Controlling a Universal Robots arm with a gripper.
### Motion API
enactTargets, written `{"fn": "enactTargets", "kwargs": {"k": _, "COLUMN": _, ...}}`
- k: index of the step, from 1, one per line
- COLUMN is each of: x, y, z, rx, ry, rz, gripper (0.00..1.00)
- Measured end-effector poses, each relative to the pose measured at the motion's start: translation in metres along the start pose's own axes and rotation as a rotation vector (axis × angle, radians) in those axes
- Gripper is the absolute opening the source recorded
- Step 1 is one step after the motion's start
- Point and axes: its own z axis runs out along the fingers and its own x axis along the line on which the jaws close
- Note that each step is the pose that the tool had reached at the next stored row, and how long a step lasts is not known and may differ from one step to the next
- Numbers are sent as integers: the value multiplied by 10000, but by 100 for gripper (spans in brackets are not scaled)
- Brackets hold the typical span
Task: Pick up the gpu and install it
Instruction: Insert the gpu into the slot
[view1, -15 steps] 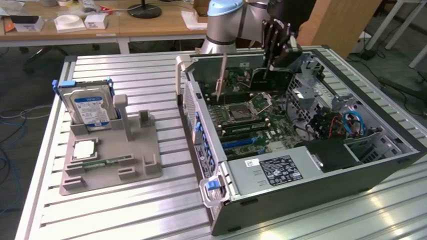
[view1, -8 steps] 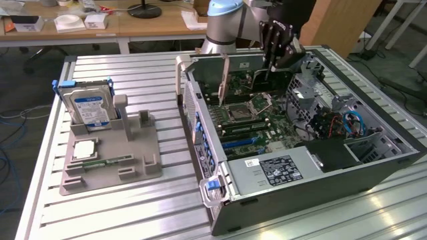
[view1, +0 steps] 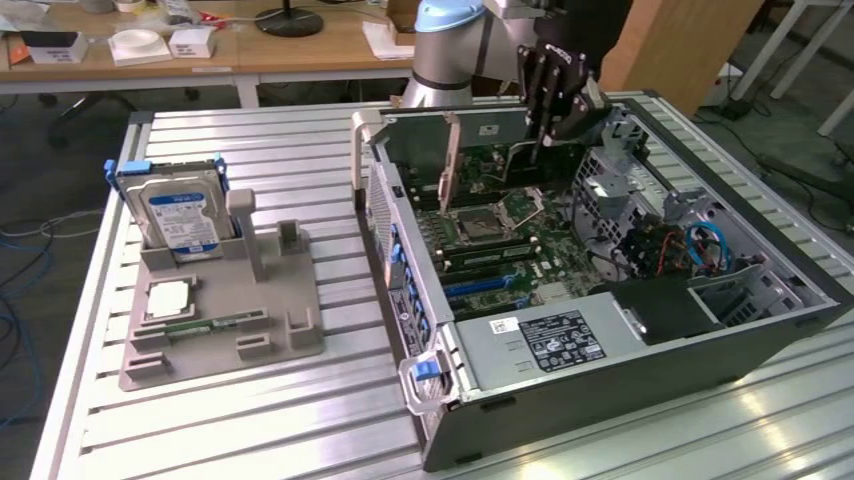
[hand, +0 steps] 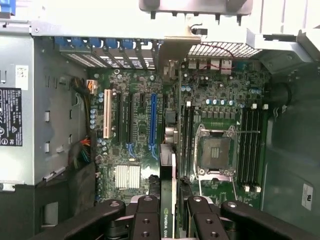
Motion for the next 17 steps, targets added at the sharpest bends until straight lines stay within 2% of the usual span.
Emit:
{"fn": "enactTargets", "kwargs": {"k": 5, "x": -2, "y": 0, "z": 85, "rx": -15, "ry": 7, "rz": 610, "gripper": 26}}
{"fn": "enactTargets", "kwargs": {"k": 17, "x": 6, "y": 3, "z": 290, "rx": -16, "ry": 8, "rz": 626, "gripper": 26}}
